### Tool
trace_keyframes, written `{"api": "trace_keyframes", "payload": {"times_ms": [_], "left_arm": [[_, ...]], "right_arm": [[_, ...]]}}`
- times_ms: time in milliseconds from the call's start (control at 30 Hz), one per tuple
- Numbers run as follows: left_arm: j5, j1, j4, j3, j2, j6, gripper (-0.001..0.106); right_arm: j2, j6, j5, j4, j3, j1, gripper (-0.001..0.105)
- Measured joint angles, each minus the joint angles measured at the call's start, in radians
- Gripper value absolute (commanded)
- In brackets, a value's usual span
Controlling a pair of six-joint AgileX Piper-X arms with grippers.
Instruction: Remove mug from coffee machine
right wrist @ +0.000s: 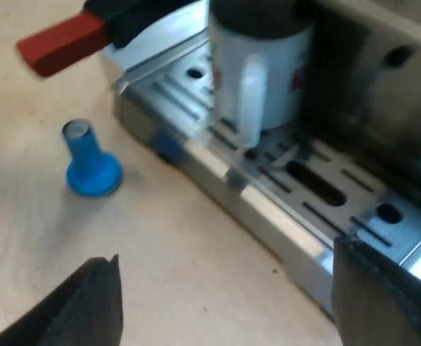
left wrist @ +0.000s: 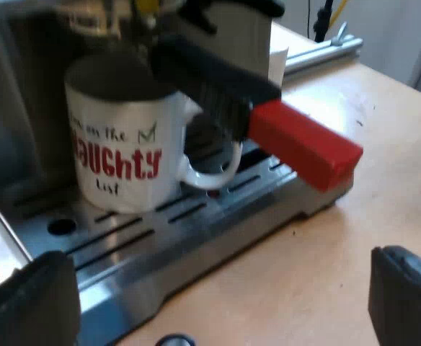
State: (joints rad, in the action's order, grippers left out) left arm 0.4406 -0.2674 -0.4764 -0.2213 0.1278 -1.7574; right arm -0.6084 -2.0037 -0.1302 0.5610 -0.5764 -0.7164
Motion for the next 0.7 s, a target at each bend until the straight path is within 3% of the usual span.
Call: {"api": "trace_keyframes", "payload": {"times_ms": [300, 700], "left_arm": [[0.000, 0.000, 0.000, 0.048, 0.000, 0.000, 0.083], [0.000, 0.000, 0.001, 0.048, 0.000, 0.000, 0.083]], "right_arm": [[-0.052, 0.016, 0.000, -0.074, 0.059, -0.043, 0.063], [-0.056, 0.053, 0.000, -0.209, 0.150, -0.043, 0.063]]}}
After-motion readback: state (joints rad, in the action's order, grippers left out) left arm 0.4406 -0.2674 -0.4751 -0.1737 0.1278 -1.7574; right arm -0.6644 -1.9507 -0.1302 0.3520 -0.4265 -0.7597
